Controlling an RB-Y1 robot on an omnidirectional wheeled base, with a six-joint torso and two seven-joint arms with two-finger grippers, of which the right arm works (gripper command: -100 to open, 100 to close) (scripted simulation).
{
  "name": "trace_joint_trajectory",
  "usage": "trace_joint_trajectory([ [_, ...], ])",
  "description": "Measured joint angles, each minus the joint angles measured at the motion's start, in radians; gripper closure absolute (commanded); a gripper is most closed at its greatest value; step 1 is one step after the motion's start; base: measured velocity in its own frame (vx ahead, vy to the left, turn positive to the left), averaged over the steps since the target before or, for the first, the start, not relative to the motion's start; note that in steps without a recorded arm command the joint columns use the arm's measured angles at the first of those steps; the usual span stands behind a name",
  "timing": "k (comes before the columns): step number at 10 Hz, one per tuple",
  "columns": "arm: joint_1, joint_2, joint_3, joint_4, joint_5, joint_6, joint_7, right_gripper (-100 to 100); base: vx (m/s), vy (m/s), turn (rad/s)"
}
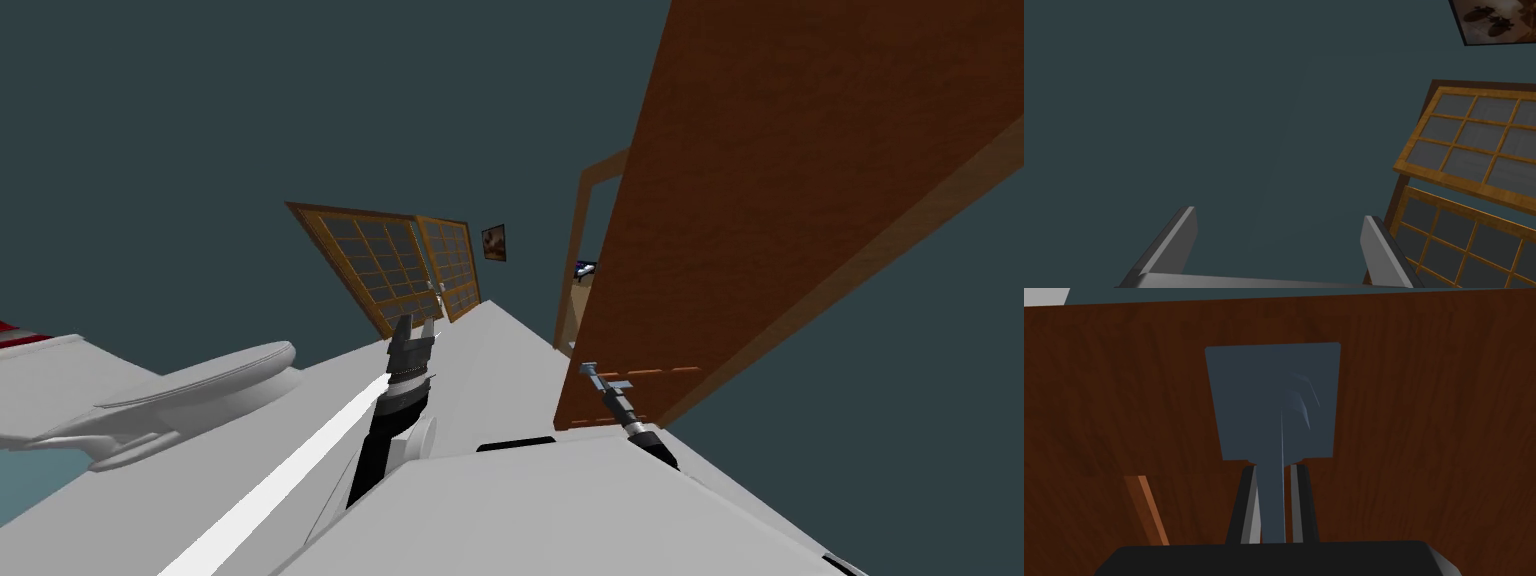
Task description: Pull the door open
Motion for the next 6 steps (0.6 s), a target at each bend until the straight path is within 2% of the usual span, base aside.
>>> trace_joint_trajectory([
  [2, -0.011, 0.010, -0.019, -0.030, 0.003, 0.046, 0.016, 100, -0.205, -0.064, 0.149],
  [3, -0.036, 0.021, -0.026, -0.008, 0.006, 0.051, 0.021, 100, -0.199, -0.076, 0.189],
  [6, -0.076, 0.041, -0.047, -0.009, 0.015, 0.099, 0.036, 100, -0.203, -0.083, 0.146],
])
